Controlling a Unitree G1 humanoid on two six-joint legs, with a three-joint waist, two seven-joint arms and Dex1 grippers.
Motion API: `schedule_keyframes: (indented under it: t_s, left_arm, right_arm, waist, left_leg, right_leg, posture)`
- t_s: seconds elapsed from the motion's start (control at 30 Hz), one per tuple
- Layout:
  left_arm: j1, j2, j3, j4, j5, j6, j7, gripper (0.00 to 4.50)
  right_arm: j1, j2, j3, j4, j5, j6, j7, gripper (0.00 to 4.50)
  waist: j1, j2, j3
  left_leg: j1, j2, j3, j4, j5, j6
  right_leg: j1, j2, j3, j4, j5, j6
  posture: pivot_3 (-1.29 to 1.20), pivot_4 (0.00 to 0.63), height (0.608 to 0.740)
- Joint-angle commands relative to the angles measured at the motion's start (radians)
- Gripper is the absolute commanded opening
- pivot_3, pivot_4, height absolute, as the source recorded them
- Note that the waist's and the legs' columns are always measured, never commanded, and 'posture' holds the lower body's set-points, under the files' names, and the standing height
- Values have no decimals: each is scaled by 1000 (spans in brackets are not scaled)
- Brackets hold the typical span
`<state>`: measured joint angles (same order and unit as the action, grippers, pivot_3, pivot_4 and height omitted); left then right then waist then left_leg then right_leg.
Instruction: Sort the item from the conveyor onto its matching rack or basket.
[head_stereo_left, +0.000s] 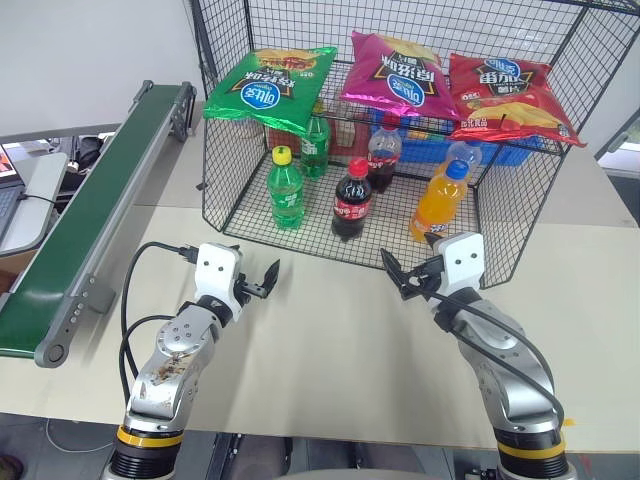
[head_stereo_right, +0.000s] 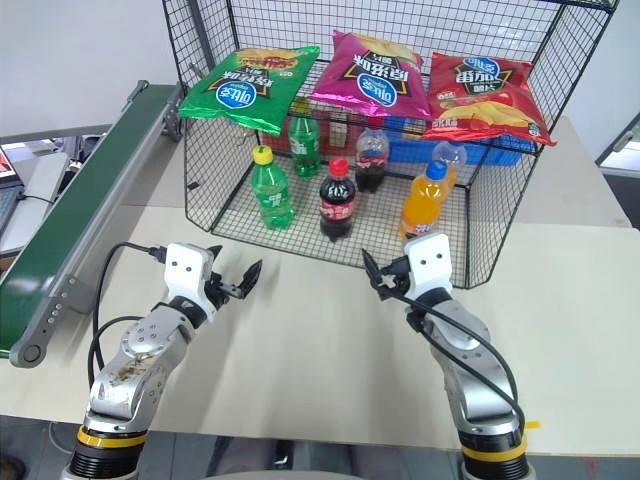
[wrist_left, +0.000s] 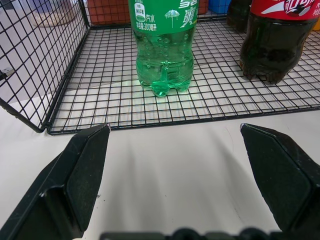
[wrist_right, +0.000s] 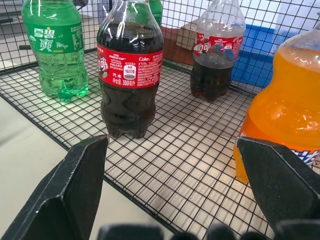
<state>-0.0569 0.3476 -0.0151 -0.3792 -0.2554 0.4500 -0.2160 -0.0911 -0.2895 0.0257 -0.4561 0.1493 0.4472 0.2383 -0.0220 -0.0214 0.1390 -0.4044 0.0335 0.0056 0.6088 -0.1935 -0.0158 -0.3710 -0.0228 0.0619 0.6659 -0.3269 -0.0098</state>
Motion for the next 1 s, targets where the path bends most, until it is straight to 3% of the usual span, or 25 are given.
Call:
schedule_keyframes:
  t_s: [0.03, 0.4, 0.73, 1.0]
  left_arm:
    - [24, 7, 43, -46, -17, -43, -37, 4469]
    - [102, 3, 140, -102, -67, -70, -83, 4469]
    - [66, 10, 241, -164, -168, -1, -81, 4469]
    - [33, 14, 186, -179, -129, 7, -77, 4469]
  right_arm:
    - [4, -1, -12, -48, -5, -30, 1, 4500]
    - [-7, -1, 17, -35, -18, -73, 38, 4500]
    - [-83, 1, 11, -13, -3, -63, 67, 4500]
    - [-107, 7, 12, 6, -2, -71, 81, 4500]
  waist:
    - [0, 0, 0]
    - [-8, 0, -1]
    - [-15, 0, -1]
    - [-16, 0, -1]
  left_leg:
    - [0, 0, 0, 0, 0, 0]
    - [1, -1, 1, 2, -1, 1]
    - [1, 0, 0, 3, -1, 2]
    - [0, 0, 0, 3, -2, 3]
  right_leg:
    - [0, 0, 0, 0, 0, 0]
    - [2, 0, 2, 0, 0, 0]
    - [2, 1, 2, 1, 0, 0]
    - [2, 1, 4, 1, 0, 0]
  posture:
    - [0, 150, 740]
    - [0, 150, 740]
    - [0, 150, 740]
    - [0, 150, 740]
